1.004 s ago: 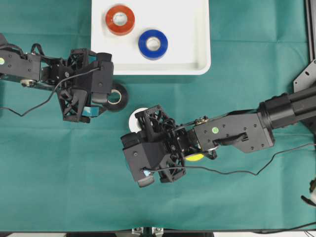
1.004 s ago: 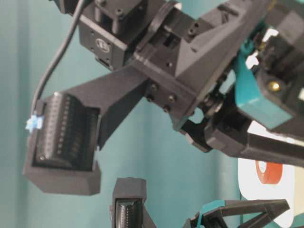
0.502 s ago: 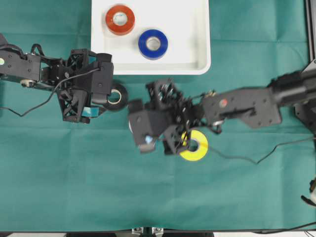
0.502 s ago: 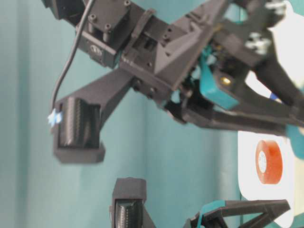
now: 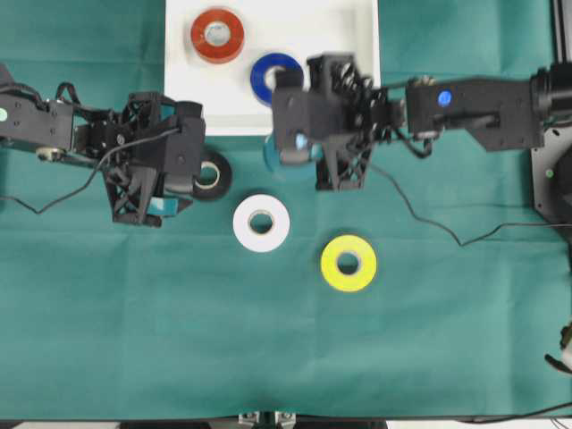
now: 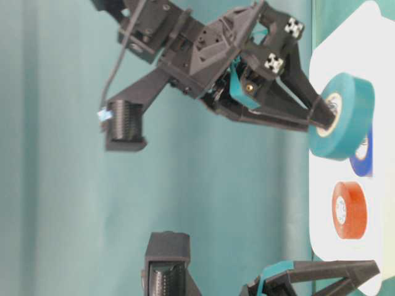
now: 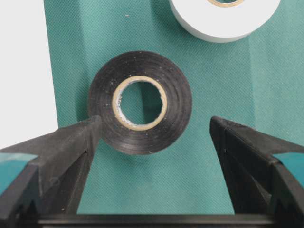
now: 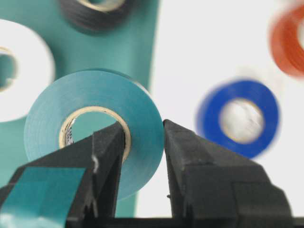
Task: Put the tape alternately from left to right into the white case.
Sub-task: 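Carry the teal roll into the tray beside the blue roll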
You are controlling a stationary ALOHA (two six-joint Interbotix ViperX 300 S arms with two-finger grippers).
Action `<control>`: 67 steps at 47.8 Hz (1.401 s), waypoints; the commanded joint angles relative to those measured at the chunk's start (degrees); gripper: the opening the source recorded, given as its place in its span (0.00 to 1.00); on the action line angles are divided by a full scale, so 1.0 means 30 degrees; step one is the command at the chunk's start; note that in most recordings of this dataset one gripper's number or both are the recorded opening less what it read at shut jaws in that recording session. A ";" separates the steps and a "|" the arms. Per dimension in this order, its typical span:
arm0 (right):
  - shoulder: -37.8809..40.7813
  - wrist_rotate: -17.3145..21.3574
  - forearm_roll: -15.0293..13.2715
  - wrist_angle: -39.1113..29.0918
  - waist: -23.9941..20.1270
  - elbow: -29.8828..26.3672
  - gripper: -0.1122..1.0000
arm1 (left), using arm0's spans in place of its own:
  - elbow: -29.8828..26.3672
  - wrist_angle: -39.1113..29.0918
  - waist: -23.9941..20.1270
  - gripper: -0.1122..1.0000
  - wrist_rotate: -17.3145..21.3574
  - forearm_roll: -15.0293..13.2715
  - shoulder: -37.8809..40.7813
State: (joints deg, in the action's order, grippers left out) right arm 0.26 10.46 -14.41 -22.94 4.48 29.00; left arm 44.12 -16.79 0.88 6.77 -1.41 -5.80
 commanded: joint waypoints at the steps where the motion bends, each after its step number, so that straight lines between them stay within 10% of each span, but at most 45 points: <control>1: -0.0850 0.0059 -0.0029 0.0850 0.0879 0.0176 0.36 | -0.0176 0.0117 0.0176 0.79 -0.0029 -0.0029 -0.0410; 28: -0.1289 0.0059 -0.0029 0.4688 0.5244 0.2725 0.36 | -0.0146 0.0439 0.0205 0.79 -0.0029 -0.0029 -0.0410; 67: 0.0234 0.0088 -0.0029 0.4131 0.5771 0.3486 0.36 | -0.0234 0.0586 0.0293 0.79 -0.0029 -0.0059 -0.0322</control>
State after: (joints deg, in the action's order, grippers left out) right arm 1.67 10.72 -14.33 -10.28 21.80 39.99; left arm 44.12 -15.38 1.49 6.77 -1.49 -5.80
